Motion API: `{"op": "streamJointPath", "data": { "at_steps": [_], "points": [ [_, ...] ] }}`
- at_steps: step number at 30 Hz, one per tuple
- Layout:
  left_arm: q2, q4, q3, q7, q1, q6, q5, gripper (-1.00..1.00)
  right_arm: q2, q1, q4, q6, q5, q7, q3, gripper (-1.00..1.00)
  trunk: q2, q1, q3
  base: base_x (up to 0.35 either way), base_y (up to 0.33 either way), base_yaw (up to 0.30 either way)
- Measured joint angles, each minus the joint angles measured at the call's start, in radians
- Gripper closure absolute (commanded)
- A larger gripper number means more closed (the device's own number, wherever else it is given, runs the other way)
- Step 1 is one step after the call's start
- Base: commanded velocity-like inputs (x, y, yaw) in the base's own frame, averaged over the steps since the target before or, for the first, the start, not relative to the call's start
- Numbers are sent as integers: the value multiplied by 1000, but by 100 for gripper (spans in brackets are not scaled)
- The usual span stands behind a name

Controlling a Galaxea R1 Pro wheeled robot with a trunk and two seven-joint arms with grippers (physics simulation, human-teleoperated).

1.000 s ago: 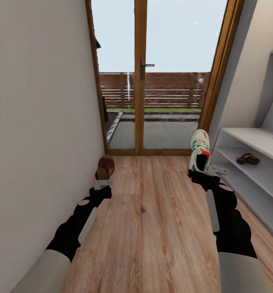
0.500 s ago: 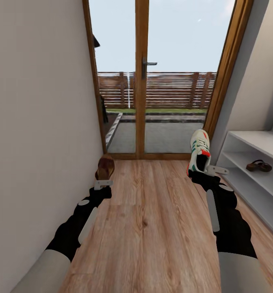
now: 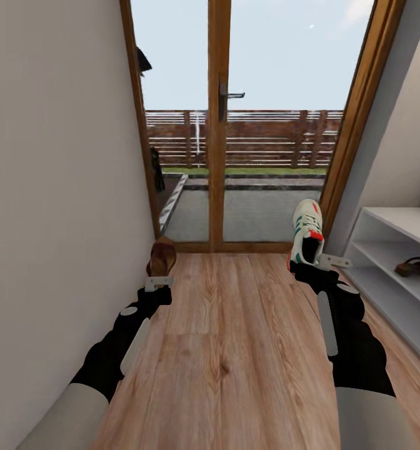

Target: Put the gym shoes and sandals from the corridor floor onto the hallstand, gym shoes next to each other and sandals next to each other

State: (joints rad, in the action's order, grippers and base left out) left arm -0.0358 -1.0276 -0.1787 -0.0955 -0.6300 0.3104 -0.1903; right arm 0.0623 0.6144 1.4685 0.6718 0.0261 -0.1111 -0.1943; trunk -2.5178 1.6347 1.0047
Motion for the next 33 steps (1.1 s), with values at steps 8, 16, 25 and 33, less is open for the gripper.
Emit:
{"op": "streamJointPath", "data": {
  "at_steps": [8,16,25,33],
  "points": [
    [0,0,-1,0,0,0,0,100,0,0,0,0,1,0,0,100,0,0,0,347,0,0],
    [-7,0,-1,-1,0,0,0,100,0,0,4,0,-1,-3,0,100,0,0,0,347,0,0],
    [-8,0,-1,0,0,0,0,100,0,0,5,0,-1,-2,0,100,0,0,0,347,0,-134],
    [-8,0,-1,0,0,0,0,100,0,0,5,2,0,-1,0,100,0,0,0,277,0,-296]
  ]
}}
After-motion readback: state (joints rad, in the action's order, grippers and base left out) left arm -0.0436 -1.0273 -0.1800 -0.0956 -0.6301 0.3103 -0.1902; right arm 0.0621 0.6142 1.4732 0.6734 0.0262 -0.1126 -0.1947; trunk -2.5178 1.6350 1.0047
